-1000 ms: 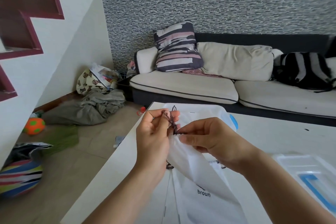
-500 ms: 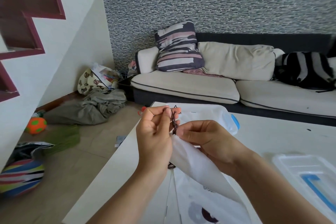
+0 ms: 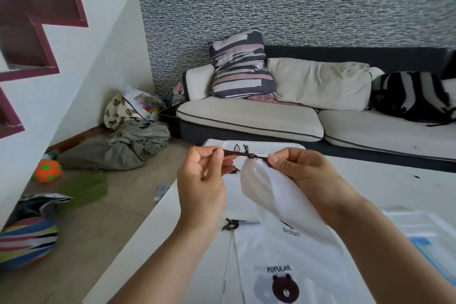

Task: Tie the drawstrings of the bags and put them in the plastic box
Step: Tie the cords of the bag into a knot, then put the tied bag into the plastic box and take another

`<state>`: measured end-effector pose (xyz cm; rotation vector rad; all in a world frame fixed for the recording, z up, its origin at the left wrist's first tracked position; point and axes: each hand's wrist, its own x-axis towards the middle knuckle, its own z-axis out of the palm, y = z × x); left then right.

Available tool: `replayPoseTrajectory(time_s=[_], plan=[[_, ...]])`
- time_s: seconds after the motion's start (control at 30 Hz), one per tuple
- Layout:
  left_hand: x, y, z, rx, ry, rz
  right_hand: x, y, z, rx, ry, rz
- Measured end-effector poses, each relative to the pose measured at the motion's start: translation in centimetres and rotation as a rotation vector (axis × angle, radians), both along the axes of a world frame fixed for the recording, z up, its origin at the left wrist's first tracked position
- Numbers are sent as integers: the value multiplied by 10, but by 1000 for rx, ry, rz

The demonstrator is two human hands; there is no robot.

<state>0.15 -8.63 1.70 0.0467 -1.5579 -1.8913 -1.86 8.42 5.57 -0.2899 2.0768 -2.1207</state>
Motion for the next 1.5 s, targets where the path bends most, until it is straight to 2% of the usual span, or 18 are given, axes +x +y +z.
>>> replayPoseTrajectory(time_s=[0.2, 0.33, 0.43, 0.53, 0.6, 0.67, 0.77, 0.87, 1.0, 1.03, 1.1, 1.17, 1.2, 1.3, 1.33, 1.4, 1.43, 1.5], plan=[[-3, 3, 2, 251, -79, -45, 2, -2, 3, 55, 135, -84], [-6, 1, 2, 329, -95, -79, 1, -2, 5, 32, 191, -114], [-7, 2, 0, 333, -163, -125, 1, 0, 6, -12, 179, -106], [-1, 5, 1, 289, -341, -459, -3, -4, -3, -74, 116, -78], [5, 10, 1, 130, -395, -618, -2, -10, -8, -114, 90, -29], [7, 17, -3, 6, -368, -553, -1, -15, -8, -125, 83, 33], [1, 19, -7, 77, -347, -422, -2, -15, -5, -109, 90, 4], [-6, 13, -8, 163, -366, -376, -2, -5, 0, 274, 345, -145], [-15, 9, -4, 457, -400, -386, 15, -16, -1, 902, 390, 139], [-16, 8, -2, 524, -396, -438, 14, -24, -13, 1021, 478, 134], [-18, 9, 2, 551, -350, -589, 2, -37, -37, 1063, 717, -40], [-20, 12, 3, 440, -338, -628, -16, -36, -44, 1004, 768, -272], [-24, 11, 1, 299, -359, -566, -29, -33, -42, 1008, 785, -368], [-32, 0, -6, -302, -408, -224, -71, -26, -24, 1088, 1010, -589], [-34, -6, -10, -465, -406, -149, -87, -26, -21, 1147, 1029, -591], [-36, -17, -19, -729, -480, -93, -120, -31, -27, 1329, 924, -475], [-38, -21, -22, -865, -541, -90, -135, -34, -33, 1412, 844, -385], [-40, -26, -28, -1090, -646, -104, -160, -41, -46, 1554, 566, -66]])
